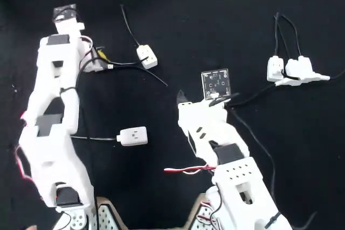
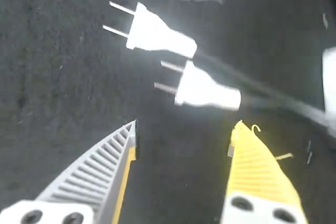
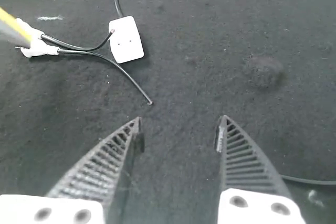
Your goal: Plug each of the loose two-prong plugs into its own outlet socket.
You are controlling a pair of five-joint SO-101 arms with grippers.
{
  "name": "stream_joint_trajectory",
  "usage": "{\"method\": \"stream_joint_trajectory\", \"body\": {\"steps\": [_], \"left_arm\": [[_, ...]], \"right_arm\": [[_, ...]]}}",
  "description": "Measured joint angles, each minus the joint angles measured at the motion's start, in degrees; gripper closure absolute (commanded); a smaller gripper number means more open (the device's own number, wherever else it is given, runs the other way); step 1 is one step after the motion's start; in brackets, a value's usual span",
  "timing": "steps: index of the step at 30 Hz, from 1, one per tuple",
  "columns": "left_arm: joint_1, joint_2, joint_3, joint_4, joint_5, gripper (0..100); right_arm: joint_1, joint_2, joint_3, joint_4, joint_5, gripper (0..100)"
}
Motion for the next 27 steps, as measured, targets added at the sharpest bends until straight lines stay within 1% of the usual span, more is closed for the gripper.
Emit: {"method": "stream_joint_trajectory", "body": {"steps": [4, 6, 12, 16, 22, 24, 27], "left_arm": [[0.0, 8.5, -7.9, 0.0, 10.5, 71], [0.0, 11.6, -10.5, 0.3, 13.4, 71], [0.0, 17.0, -19.0, 5.9, 14.3, 71], [0.0, 21.0, -22.9, 6.4, 14.9, 71], [0.0, 26.3, -30.1, 7.4, 19.0, 72], [0.0, 27.3, -32.2, 9.1, 19.3, 76], [0.0, 28.0, -35.5, 12.7, 19.3, 89]], "right_arm": [[0.0, 0.0, 0.0, 0.0, 0.0, 77.6], [0.0, 0.0, 0.0, 0.0, 0.0, 77.6], [0.0, 0.0, 0.0, 0.0, 0.0, 77.6], [0.0, 0.0, 0.0, 0.0, 0.0, 77.6], [0.0, 0.0, 0.0, 0.0, 0.0, 77.6], [0.0, 0.0, 0.0, 0.0, 0.0, 77.6], [0.0, 0.0, 0.0, 0.0, 0.0, 77.6]]}}
